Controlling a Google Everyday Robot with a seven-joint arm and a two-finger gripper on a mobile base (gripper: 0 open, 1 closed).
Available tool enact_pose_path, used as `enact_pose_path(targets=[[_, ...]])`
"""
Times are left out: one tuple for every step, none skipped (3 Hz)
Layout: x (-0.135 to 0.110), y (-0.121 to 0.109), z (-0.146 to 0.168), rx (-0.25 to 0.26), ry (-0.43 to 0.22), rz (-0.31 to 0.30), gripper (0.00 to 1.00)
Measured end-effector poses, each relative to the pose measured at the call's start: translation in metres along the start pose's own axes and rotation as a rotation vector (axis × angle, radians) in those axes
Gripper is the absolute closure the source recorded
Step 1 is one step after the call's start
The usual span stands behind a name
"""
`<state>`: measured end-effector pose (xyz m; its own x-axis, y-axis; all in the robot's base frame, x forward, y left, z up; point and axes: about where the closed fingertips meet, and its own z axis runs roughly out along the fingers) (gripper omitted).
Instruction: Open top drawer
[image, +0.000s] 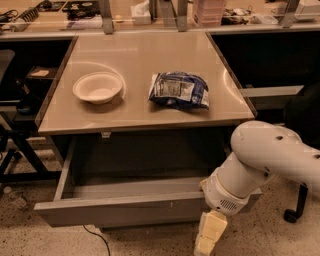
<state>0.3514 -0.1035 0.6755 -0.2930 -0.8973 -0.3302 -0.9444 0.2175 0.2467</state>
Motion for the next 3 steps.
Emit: enact_pose_path(targets=[[-0.008,-0.012,-0.003,0.008,-0.007,-0.020,0.00],[-0.016,-0.029,0.001,0.024,0.001,-0.029,0.00],[-0.012,-0.032,0.007,0.015,0.022,-0.032,0.00]])
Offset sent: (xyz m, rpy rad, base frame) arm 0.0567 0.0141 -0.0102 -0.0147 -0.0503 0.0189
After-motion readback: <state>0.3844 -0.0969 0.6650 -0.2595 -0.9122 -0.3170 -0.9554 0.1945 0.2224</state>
